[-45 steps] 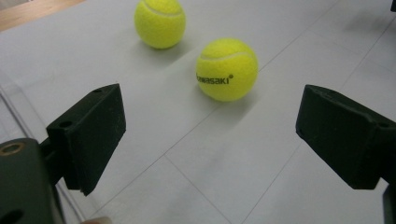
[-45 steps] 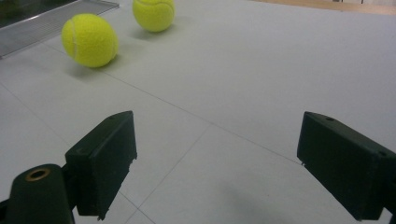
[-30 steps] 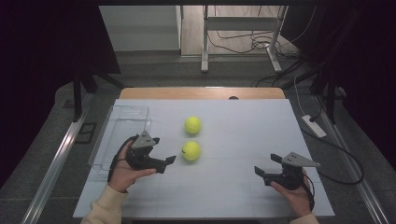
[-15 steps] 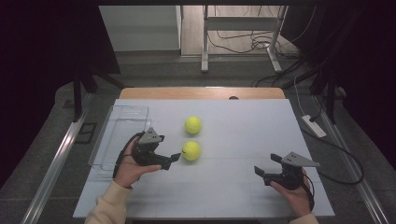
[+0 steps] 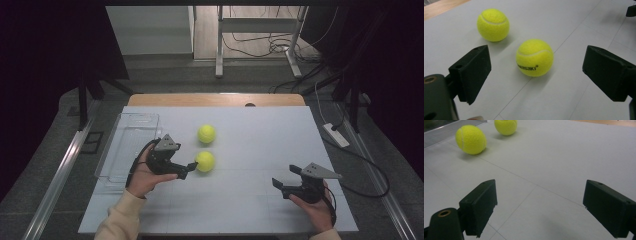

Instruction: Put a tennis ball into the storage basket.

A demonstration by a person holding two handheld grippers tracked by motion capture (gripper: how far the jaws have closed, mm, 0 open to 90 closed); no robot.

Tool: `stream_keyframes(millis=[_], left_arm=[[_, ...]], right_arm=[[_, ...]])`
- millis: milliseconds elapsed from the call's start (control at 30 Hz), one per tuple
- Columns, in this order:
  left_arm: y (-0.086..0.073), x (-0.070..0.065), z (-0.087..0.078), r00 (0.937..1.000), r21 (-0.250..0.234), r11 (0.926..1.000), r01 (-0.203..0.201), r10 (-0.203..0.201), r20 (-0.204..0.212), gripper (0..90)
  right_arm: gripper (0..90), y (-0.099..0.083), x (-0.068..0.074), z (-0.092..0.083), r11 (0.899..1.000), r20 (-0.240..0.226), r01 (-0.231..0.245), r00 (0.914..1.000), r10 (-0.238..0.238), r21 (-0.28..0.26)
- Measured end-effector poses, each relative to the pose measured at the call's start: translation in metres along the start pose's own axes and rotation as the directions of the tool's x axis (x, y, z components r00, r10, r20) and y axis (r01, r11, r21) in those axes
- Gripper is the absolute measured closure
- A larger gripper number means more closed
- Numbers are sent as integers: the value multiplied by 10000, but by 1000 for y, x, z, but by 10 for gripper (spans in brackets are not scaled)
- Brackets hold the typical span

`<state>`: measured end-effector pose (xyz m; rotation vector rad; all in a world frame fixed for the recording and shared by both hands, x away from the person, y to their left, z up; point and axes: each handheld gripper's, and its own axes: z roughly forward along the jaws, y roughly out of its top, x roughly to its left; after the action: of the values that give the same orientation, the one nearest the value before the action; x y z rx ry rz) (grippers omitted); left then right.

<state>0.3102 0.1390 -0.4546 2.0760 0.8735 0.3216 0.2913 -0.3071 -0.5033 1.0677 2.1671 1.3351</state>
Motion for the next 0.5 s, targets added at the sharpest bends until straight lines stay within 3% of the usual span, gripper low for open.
stream_keyframes(millis=[500], left_arm=[[7,0,10,9999,176,9998,-80,78,139,96]], right_arm=[[121,0,0,1,10000,-8,8,10000,-8,5]])
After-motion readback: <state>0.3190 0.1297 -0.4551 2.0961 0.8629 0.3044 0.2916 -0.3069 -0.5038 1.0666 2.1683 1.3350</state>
